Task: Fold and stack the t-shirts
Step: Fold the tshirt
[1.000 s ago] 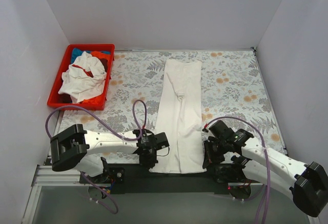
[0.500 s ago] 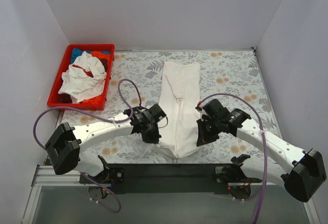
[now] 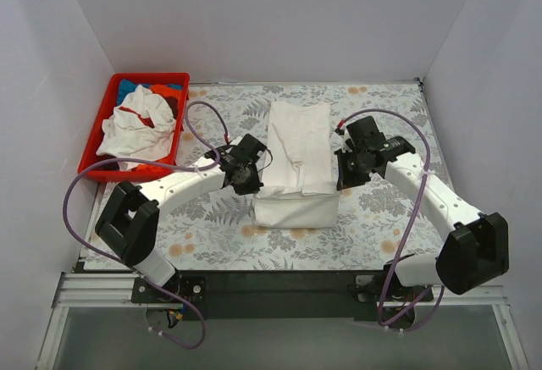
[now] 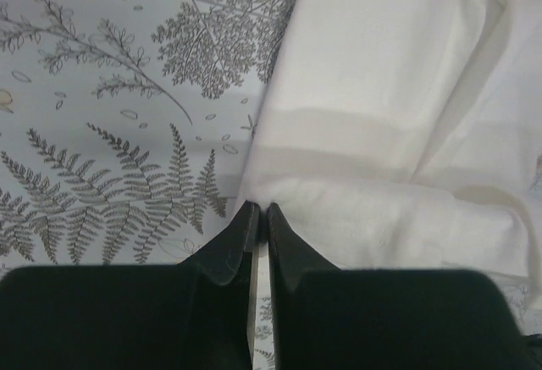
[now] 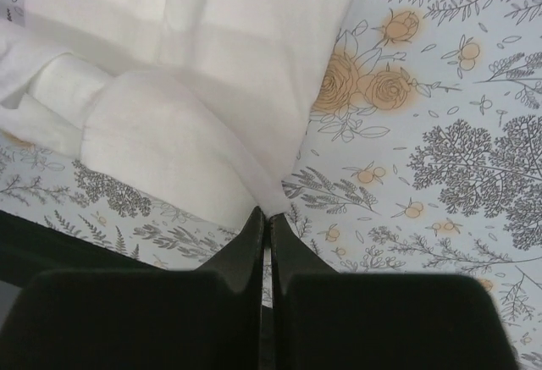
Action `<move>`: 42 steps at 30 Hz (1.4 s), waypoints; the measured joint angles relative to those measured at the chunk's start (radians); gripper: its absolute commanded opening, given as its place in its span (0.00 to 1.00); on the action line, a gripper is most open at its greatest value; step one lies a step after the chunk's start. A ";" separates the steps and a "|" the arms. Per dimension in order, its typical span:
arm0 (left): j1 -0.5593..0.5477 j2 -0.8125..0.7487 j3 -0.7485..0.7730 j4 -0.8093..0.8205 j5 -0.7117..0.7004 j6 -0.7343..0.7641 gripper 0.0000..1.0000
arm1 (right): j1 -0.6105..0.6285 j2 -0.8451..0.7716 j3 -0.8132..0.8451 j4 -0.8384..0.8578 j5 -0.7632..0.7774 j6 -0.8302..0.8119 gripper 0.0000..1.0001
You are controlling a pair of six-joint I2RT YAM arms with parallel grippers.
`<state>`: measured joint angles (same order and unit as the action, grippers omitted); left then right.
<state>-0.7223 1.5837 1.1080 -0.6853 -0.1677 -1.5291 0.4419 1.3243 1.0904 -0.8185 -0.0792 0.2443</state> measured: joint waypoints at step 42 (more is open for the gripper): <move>0.112 0.374 0.312 0.208 -0.143 0.245 0.53 | -0.148 0.442 0.216 0.221 -0.046 -0.104 0.41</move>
<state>-0.6106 1.9579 1.4204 -0.4774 -0.3103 -1.2846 0.2943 1.7660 1.3060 -0.5976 -0.1249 0.1402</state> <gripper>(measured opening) 0.483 0.404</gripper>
